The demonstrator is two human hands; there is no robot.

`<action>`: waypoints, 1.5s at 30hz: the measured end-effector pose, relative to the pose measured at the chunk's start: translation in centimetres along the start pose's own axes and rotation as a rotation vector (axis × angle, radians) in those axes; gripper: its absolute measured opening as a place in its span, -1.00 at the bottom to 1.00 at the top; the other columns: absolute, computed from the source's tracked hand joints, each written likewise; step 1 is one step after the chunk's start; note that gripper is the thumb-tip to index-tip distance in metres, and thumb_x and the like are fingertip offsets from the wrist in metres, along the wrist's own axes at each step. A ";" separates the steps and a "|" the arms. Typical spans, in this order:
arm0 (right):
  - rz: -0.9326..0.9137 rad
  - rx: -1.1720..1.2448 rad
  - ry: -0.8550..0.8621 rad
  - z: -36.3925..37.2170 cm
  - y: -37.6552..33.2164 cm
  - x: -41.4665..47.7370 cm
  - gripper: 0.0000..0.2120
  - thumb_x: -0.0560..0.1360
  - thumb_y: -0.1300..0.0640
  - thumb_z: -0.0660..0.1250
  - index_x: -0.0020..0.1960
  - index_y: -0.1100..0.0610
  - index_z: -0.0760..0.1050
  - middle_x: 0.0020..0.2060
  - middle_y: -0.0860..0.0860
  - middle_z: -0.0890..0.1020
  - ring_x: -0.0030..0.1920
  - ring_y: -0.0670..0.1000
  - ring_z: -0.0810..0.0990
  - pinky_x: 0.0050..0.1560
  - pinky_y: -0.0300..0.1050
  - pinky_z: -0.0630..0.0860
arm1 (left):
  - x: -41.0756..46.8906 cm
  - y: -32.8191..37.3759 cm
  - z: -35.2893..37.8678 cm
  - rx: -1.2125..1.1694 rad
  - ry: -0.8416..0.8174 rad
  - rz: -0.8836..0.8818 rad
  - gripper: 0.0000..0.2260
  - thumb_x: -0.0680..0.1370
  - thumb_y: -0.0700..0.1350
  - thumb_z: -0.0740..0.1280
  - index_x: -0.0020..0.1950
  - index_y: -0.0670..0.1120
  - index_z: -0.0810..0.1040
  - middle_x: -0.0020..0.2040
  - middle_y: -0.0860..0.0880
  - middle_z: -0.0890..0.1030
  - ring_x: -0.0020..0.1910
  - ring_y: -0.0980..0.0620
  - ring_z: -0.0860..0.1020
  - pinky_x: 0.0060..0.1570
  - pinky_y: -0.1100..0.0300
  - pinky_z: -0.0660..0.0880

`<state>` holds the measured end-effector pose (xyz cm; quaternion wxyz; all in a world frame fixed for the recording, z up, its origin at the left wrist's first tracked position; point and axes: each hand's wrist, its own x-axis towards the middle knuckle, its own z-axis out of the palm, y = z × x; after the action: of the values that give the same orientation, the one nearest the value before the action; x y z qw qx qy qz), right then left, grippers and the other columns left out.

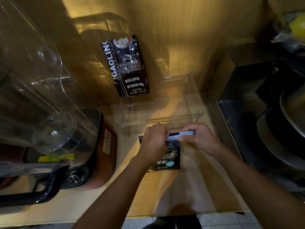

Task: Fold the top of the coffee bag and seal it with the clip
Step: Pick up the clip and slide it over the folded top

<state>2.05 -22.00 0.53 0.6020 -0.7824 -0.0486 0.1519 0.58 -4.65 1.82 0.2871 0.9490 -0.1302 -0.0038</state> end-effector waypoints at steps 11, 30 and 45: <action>-0.029 -0.005 0.025 1.3 0.4 0.5 -0.87 0.28 0.31 0.47 -0.19 0.26 0.58 -0.29 0.01 0.52 -0.26 -0.04 0.50 -0.27 -0.20 0.44 | 0.6 -0.4 -0.9 -0.019 -0.071 0.028 -0.96 0.52 -0.14 0.24 -0.12 -0.07 0.45 -0.15 -0.08 0.57 -0.16 -0.05 0.46 -0.18 0.09 0.30; -0.039 0.108 0.089 1.4 0.7 0.1 -0.81 0.29 0.40 0.42 -0.26 0.13 0.56 -0.37 -0.02 0.52 -0.41 -0.25 0.47 -0.36 -0.43 0.42 | 0.1 -0.1 -0.2 -0.011 0.059 0.067 -0.93 0.49 -0.24 0.25 -0.19 -0.14 0.47 -0.20 -0.14 0.58 -0.19 -0.09 0.47 -0.18 0.12 0.31; -0.096 -0.021 0.064 1.5 1.9 0.8 -0.76 0.32 0.32 0.42 -0.26 -0.03 0.55 -0.35 -0.08 0.49 -0.33 -0.08 0.42 -0.27 -0.16 0.37 | 0.4 -0.5 0.0 -0.057 0.066 0.041 -0.93 0.47 -0.25 0.28 -0.21 -0.14 0.49 -0.21 -0.14 0.60 -0.21 -0.09 0.48 -0.23 0.15 0.27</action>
<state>2.19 -20.91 -1.82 0.6014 -0.7901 -0.0682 0.0971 1.09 -4.39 1.58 0.3183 0.9371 -0.1401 0.0297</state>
